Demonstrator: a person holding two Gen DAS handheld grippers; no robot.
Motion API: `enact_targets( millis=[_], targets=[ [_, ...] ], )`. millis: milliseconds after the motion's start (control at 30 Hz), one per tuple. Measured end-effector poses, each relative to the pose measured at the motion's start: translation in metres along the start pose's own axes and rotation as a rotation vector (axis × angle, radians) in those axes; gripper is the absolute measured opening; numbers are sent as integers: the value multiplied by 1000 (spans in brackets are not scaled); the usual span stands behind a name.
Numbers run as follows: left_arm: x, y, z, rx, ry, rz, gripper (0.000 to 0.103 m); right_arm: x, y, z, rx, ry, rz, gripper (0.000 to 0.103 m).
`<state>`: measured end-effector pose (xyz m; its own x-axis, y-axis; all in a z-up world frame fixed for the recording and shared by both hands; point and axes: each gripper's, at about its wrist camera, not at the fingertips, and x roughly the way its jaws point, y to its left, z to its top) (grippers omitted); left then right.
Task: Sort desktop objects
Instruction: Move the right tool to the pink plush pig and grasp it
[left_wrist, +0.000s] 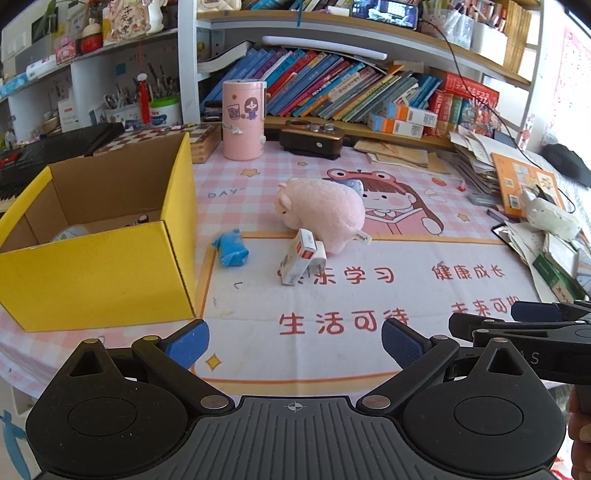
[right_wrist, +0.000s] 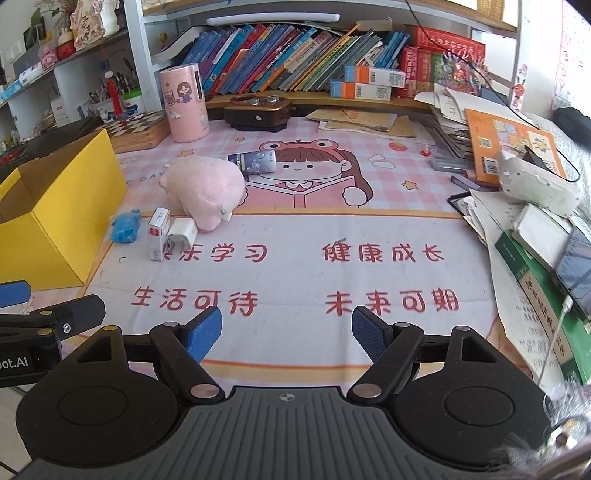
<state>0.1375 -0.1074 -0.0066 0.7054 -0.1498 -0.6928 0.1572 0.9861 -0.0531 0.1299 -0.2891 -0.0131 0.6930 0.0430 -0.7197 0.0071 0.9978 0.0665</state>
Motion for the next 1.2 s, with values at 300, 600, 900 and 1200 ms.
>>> enact_targets(
  millis=[300,600,900,1200],
  targets=[
    [15,-10,10,-23,26,47,101,26,-7,22,-46,16,80,77],
    [26,-13,20,-51,33,104,101,51,-3,49,-103,23,173,77],
    [40,-11,30,-79,53,135,101,85,10,87,-201,-8,269,82],
    [57,-15,38,-80,66,120,99,135,48,123,-424,-14,351,82]
  ],
)
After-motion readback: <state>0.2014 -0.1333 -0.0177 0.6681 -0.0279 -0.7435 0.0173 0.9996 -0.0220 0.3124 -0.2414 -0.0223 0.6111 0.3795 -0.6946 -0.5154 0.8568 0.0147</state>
